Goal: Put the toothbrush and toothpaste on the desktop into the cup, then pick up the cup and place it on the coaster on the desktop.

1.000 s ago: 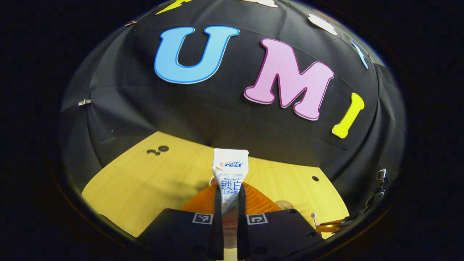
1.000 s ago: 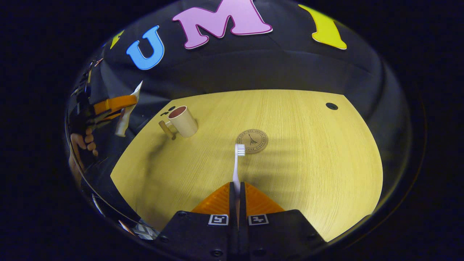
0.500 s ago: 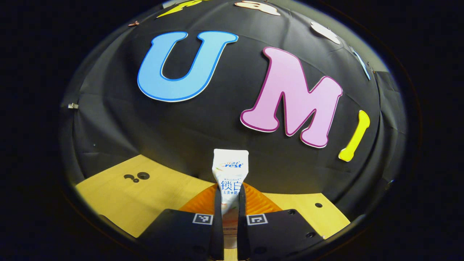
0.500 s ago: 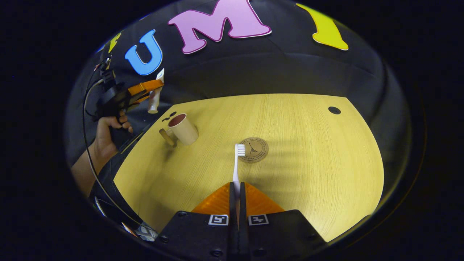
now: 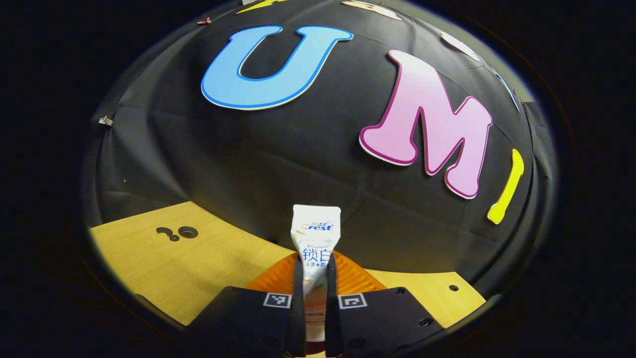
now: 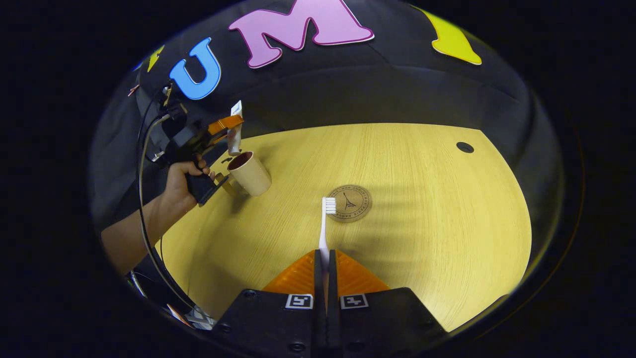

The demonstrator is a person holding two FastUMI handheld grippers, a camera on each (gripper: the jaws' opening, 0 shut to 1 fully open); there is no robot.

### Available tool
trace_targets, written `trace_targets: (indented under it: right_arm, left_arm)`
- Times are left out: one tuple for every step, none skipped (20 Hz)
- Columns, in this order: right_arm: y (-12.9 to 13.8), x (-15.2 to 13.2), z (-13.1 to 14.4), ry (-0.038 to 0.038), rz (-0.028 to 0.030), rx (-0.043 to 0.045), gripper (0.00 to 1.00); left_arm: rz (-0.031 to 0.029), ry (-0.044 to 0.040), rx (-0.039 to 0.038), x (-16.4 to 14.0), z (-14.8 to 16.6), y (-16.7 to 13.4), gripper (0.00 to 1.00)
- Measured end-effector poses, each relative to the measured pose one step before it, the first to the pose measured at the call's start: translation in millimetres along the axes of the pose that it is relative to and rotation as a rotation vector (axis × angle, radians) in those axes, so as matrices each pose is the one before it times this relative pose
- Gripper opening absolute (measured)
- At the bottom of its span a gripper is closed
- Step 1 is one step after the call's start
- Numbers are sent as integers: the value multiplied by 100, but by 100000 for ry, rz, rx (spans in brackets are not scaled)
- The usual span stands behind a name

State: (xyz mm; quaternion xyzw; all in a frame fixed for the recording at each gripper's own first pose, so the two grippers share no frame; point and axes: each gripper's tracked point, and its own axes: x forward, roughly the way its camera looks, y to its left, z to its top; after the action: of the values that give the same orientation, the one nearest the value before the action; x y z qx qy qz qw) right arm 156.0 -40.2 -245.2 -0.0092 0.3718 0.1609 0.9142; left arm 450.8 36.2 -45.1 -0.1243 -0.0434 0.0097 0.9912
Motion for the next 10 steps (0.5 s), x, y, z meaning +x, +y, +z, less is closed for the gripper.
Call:
trace_targets:
  right_arm:
    - [177, 218, 11, 56, 445, -84, 5]
    - [180, 249, -81, -22, 426, 59, 5]
    - [137, 180, 24, -48, 324, -2, 5]
    - [158, 174, -44, -149, 159, -44, 5]
    - [165, 195, 64, -248, 166, -43, 5]
    - [179, 143, -6, -100, 389, 166, 5]
    - [211, 151, 19, -18, 463, 184, 5]
    - [246, 193, -65, -15, 405, 99, 5]
    - [258, 177, 43, -67, 568, 297, 5]
    - [322, 226, 39, -279, 647, 290, 5]
  left_arm:
    - [621, 165, 893, 142, -376, 259, 20]
    - [496, 398, 676, 135, -446, 301, 21]
    - [761, 866, 283, 100, -360, 290, 22]
    - [742, 1166, 397, 43, -554, 301, 23]
    - [724, 727, 432, -40, -303, 295, 24]
    - [-139, 1129, 32, -75, -461, 125, 25]
    - [-516, 1321, -316, -237, -422, -67, 26]
    - [-1283, 1211, -179, -300, -513, -207, 27]
    - [136, 1342, 831, -670, -309, -30, 37]
    - [349, 1572, 1659, -304, -577, 51, 34]
